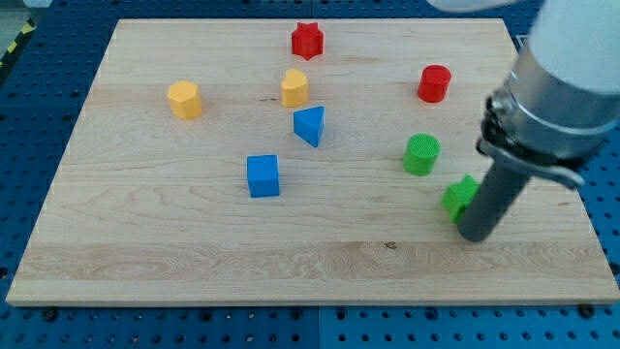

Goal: Move the green star to the bottom right of the green circle

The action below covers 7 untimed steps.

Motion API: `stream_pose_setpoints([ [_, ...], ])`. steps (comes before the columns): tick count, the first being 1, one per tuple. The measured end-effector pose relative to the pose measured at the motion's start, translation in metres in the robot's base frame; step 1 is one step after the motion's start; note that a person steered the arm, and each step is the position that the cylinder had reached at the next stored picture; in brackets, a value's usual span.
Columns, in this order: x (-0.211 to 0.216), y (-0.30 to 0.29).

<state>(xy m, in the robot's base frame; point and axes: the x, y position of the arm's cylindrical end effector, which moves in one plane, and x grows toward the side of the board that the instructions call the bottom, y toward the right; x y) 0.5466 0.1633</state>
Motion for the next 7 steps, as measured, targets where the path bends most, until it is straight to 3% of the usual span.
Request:
stream_pose_setpoints([
  [3, -0.028, -0.007],
  [7, -0.034, 0.004],
])
